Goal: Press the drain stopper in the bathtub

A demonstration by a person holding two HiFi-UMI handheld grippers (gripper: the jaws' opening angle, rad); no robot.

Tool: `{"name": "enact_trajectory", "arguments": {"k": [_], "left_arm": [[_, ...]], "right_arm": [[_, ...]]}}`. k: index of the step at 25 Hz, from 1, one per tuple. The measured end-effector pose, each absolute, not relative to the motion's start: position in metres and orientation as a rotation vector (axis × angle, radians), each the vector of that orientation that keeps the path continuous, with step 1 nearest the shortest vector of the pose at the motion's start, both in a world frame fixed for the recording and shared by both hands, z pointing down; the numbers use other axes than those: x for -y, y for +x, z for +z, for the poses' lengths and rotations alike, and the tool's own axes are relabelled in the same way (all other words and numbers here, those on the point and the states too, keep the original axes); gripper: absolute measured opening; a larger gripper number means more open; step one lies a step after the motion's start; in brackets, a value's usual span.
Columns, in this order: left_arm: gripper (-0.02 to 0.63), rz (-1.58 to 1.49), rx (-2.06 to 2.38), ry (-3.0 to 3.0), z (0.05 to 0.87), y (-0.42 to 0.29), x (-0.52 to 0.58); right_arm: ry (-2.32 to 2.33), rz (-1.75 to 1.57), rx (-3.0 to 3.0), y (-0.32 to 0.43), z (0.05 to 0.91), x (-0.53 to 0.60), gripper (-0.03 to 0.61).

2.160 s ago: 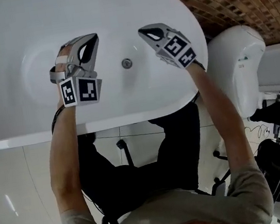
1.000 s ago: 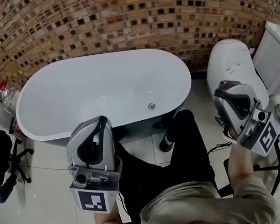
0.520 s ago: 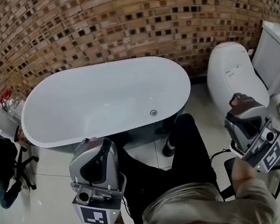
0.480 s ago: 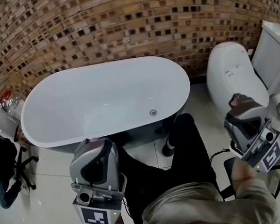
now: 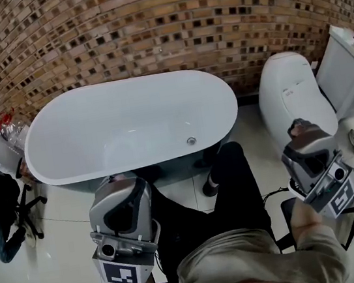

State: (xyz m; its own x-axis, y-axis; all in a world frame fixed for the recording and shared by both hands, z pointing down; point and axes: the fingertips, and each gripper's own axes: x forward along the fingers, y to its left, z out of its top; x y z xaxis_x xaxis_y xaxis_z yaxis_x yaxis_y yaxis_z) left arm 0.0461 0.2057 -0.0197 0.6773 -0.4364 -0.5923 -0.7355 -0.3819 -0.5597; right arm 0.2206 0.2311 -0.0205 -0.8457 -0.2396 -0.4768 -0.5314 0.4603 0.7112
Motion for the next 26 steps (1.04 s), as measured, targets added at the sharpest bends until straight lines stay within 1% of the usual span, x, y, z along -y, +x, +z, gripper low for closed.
{"name": "enact_trajectory", "arguments": {"k": [26], "left_arm": [[0.006, 0.416, -0.913, -1.996, -0.019, 0.044, -0.21]], "right_arm": [[-0.647, 1.41, -2.446, 0.203, -0.008, -0.227, 0.0]]}}
